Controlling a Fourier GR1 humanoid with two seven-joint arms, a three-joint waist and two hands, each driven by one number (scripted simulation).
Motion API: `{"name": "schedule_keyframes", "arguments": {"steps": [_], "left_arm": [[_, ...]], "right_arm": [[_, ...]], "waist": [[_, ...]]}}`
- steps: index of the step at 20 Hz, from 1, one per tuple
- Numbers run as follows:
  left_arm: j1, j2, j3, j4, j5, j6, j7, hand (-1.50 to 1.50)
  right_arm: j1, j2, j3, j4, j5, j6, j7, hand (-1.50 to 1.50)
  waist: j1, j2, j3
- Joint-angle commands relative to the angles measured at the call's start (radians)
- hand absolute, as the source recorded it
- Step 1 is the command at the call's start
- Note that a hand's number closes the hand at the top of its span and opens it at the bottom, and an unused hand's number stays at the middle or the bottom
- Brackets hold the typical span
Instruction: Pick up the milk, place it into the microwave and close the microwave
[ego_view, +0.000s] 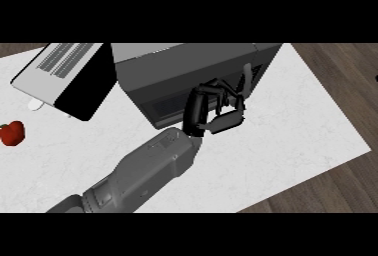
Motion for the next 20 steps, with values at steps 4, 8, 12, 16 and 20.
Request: {"name": "schedule_keyframes", "arguments": {"steps": [4, 8, 12, 16, 20], "left_arm": [[-0.073, 0.000, 0.006, 0.146, 0.006, 0.038, 0.069, 1.50], [-0.061, 0.000, -0.002, 0.158, 0.036, 0.072, 0.096, 1.50], [-0.030, 0.000, -0.013, 0.185, 0.055, 0.090, 0.096, 1.50], [-0.008, 0.000, -0.001, 0.191, 0.101, 0.104, 0.114, 1.50], [0.006, 0.000, -0.024, 0.193, 0.114, 0.097, 0.096, -1.50]], "right_arm": [[0.000, -0.017, 0.018, -0.003, -0.064, 0.042, 0.012, -1.50], [0.001, -0.029, 0.018, -0.009, -0.088, 0.053, 0.017, -1.50], [0.010, -0.048, -0.003, -0.018, -0.100, 0.049, 0.019, -1.50], [0.031, -0.062, -0.017, -0.028, -0.116, 0.043, 0.025, -1.50], [0.059, -0.084, -0.041, -0.035, -0.148, 0.036, 0.031, -1.50]], "waist": [[-0.002, 0.012, 0.002], [0.015, 0.006, 0.000], [0.032, 0.004, -0.002], [0.070, -0.005, -0.005], [0.076, -0.015, -0.006]]}}
